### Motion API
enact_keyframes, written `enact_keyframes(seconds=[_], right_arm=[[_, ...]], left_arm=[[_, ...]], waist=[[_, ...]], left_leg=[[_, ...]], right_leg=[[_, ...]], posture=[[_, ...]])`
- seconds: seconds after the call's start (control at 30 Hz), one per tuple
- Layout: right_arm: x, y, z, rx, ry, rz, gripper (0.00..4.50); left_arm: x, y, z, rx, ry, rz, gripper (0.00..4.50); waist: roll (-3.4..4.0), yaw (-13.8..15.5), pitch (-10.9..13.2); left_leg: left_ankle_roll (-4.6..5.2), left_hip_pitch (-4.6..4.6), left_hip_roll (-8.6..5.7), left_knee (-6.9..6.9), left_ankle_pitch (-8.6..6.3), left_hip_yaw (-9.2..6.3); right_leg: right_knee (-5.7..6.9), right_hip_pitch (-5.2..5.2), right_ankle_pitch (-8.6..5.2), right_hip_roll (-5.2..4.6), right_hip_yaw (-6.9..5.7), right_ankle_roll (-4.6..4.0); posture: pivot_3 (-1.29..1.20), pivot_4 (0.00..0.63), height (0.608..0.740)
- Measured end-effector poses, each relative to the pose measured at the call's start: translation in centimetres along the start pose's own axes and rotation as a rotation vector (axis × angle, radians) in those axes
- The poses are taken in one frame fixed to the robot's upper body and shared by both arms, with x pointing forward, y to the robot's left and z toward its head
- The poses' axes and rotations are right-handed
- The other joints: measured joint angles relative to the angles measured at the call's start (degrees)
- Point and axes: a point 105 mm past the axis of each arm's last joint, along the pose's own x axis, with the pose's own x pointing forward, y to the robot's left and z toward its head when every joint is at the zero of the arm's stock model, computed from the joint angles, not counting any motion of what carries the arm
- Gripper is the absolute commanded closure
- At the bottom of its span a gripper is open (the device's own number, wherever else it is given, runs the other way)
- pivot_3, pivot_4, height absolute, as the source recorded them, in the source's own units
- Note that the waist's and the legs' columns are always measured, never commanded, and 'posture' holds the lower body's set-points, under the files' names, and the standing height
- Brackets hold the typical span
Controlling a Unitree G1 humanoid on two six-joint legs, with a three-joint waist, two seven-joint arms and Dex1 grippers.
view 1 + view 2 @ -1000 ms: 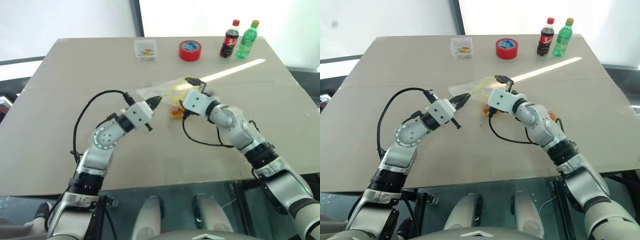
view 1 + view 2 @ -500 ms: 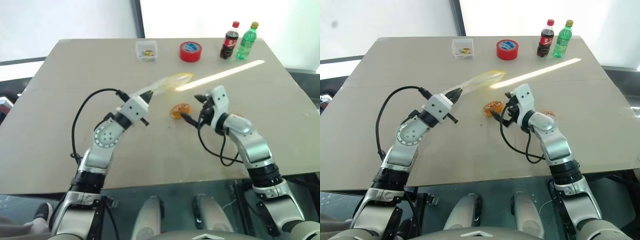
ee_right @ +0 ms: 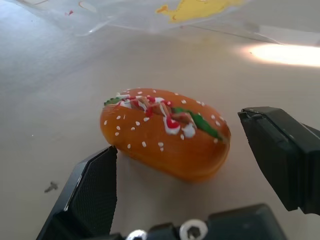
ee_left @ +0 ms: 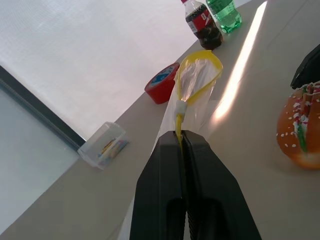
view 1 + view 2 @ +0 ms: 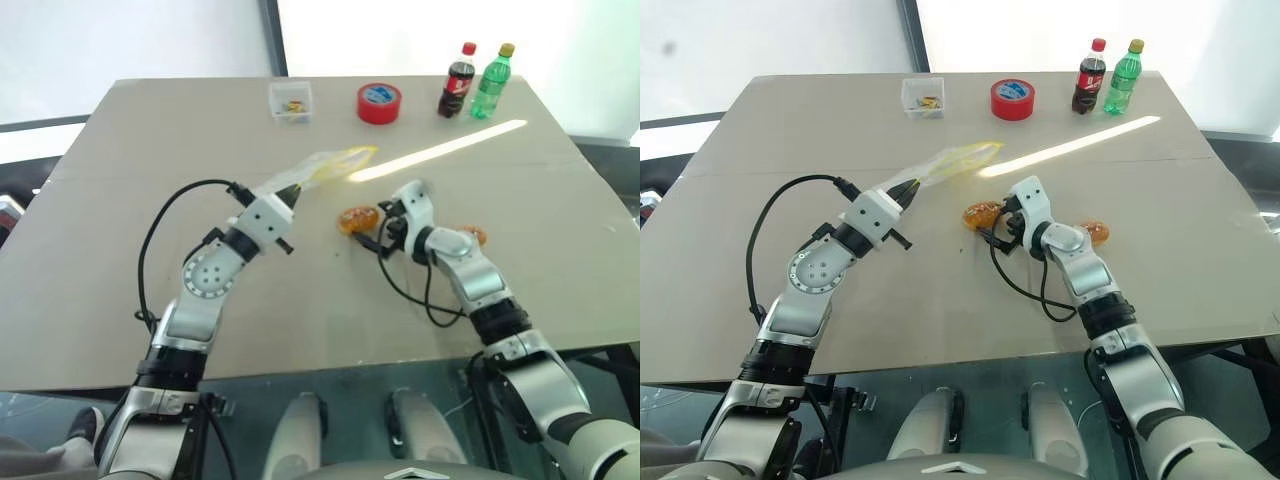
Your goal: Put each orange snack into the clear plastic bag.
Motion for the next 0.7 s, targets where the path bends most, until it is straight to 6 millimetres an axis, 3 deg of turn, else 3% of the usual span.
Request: enact_keyframes(seconds=[0.3, 0.4, 0.53, 0.6, 0.67, 0.7], right_arm=[[1.9, 0.4, -0.4, 0.009, 0.027, 0.032, 0.03], [1.9, 0.2, -0.8, 0.024, 0.035, 0.027, 0.88], [1.7, -0.2, -0.7, 0.025, 0.024, 0.016, 2.84], [1.5, -0.4, -0.6, 0.021, 0.015, 0.009, 3.61], [1.1, -0.5, -0.2, 0.011, -0.005, 0.003, 4.04], [0.9, -0.5, 0.0, 0.007, -0.015, 0.001, 4.04]], left_arm=[[-0.2, 0.0, -0.1, -0.002, 0.009, 0.004, 4.5], [-0.3, 0.0, 0.0, 0.0, 0.006, 0.004, 4.5], [-0.3, 0.0, 0.0, -0.001, 0.009, 0.004, 4.5], [-0.3, 0.0, 0.0, -0.002, 0.01, 0.004, 4.5], [-0.3, -0.1, -0.1, -0.004, 0.014, 0.003, 4.5], [-0.3, -0.1, -0.1, -0.005, 0.015, 0.003, 4.5]], waist=[[0.02, 0.0, 0.0], [0.03, 0.0, 0.0], [0.03, 0.0, 0.0], [0.04, 0.0, 0.0], [0.04, 0.0, 0.0], [0.04, 0.0, 0.0]], left_leg=[[0.0, -0.02, 0.0, -0.01, 0.0, 0.01], [0.0, -0.01, 0.0, -0.02, 0.0, 0.0], [0.0, -0.02, 0.0, -0.02, 0.0, 0.0], [0.0, -0.02, 0.0, -0.02, 0.0, 0.0], [0.0, -0.03, 0.0, -0.03, 0.0, -0.01], [0.0, -0.03, 0.0, -0.03, 0.0, 0.0]], right_leg=[[-0.02, 0.0, 0.0, -0.01, 0.0, 0.0], [-0.01, 0.0, 0.0, -0.01, 0.0, 0.0], [-0.01, 0.0, 0.0, -0.01, 0.0, 0.0], [-0.01, 0.0, 0.0, -0.01, 0.0, 0.0], [-0.02, -0.01, 0.0, -0.01, 0.0, 0.0], [-0.02, -0.01, 0.0, -0.01, 0.0, 0.0]], posture=[[0.0, 0.15, 0.74], [0.0, 0.15, 0.74], [0.0, 0.15, 0.74], [0.0, 0.15, 0.74], [0.0, 0.15, 0.74], [0.0, 0.15, 0.74]])
